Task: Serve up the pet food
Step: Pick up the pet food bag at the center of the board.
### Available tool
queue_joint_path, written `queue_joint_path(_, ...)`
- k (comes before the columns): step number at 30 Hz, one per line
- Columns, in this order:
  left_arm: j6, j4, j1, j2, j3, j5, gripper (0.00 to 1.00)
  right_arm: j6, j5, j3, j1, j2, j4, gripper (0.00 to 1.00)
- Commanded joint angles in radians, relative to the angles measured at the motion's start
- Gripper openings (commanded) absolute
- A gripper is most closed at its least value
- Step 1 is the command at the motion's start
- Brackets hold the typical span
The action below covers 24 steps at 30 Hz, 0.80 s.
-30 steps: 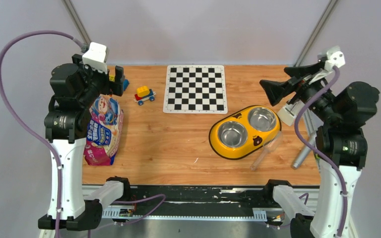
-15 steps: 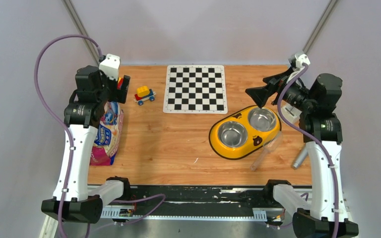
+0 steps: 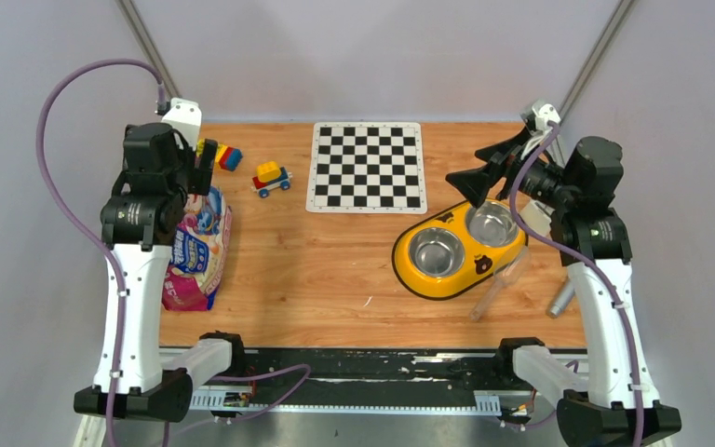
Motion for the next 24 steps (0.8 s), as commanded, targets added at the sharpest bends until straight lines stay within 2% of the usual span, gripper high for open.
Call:
queue_joint_path(1,0.02,-0.093,0.006,-0.026,0.027,-0.174,1.0,-0.023,0.001,-0.003,0.021,-0.003,0.045,0.99)
queue_joint_path(7,0.079,-0.055,0.007,-0.044,-0.051,-0.295,1.0,-0.028,0.006,-0.008,0.038,-0.002,0.045,0.99)
queue_joint_path(10,0.085,-0.029,0.015,-0.039,-0.078,-0.307,1.0,-0.033,0.008,-0.01,0.045,-0.004,0.046,0.99)
queue_joint_path(18,0.062,-0.043,0.258,0.016,-0.069,-0.037,1.0,-0.036,0.014,-0.014,0.049,-0.009,0.048,0.99)
queue_joint_path(24,0.065,-0.057,0.323,0.014,-0.091,0.152,1.0,-0.041,0.019,-0.016,0.053,-0.008,0.047,0.99)
